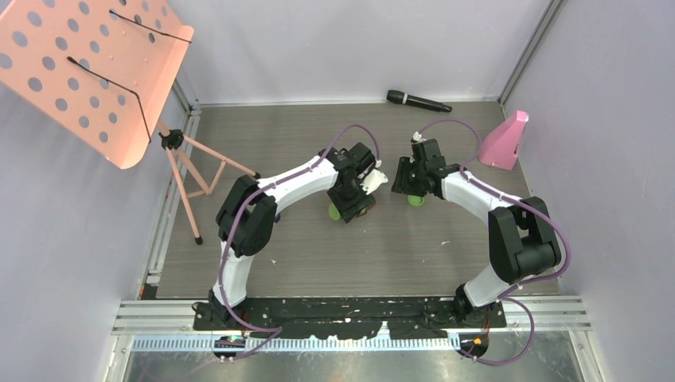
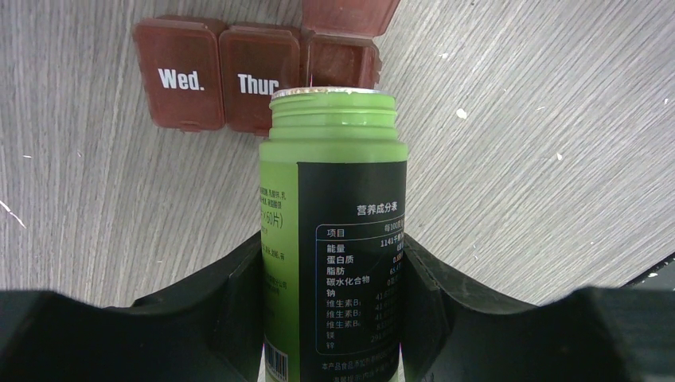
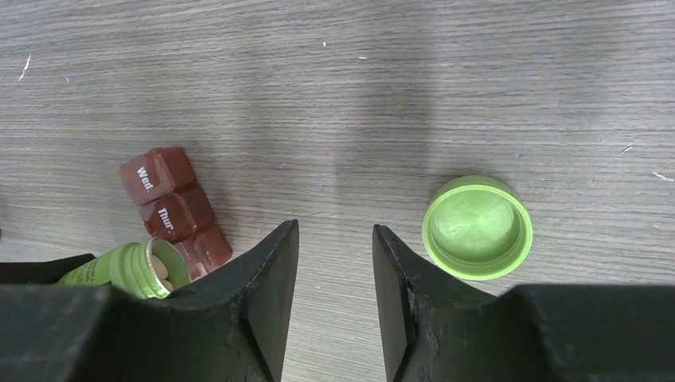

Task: Sort the pills into containers
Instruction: Pour the pill into the pill container.

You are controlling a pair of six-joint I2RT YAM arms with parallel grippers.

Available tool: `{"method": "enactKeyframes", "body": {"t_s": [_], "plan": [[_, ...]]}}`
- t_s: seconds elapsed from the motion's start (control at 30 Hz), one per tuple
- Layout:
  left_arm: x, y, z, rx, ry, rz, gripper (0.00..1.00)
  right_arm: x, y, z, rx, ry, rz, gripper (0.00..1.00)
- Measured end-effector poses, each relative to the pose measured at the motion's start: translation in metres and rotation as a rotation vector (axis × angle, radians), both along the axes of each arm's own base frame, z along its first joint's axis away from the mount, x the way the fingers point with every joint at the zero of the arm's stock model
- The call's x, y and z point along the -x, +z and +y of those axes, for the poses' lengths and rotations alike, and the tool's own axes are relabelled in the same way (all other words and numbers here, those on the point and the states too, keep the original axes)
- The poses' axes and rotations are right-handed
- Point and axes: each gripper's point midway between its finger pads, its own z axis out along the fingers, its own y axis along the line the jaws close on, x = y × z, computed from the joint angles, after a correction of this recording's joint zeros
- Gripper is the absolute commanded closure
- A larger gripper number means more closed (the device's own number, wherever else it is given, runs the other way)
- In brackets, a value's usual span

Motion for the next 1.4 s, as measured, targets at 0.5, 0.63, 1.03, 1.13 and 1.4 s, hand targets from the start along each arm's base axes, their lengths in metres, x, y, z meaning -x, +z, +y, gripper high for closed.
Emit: {"method": "enactKeyframes", "body": {"t_s": [0.5,0.63,1.03,1.13,1.4], "plan": [[0.001,0.002,0.001,-0.020,0.018,0.017,1.00,0.000,-0.002,0.000,0.002,0.000,0.005,0.54],[-0.001,0.002,0.000,-0.021,0.018,0.018,1.00,0.001,-0.004,0.000,0.003,0.000,0.011,0.54],[0.002,-0.008,0.003,-0.016,0.018,0.016,1.00,0.001,-0.005,0.000,0.003,0.000,0.012,0.54],[0.004,-0.010,0.004,-0.005,0.018,0.005,1.00,0.001,-0.005,0.000,0.003,0.001,0.013,0.54],[0.004,-0.012,0.005,0.026,0.019,-0.027,1.00,0.001,-0.008,0.000,0.004,0.001,0.024,0.54]]}}
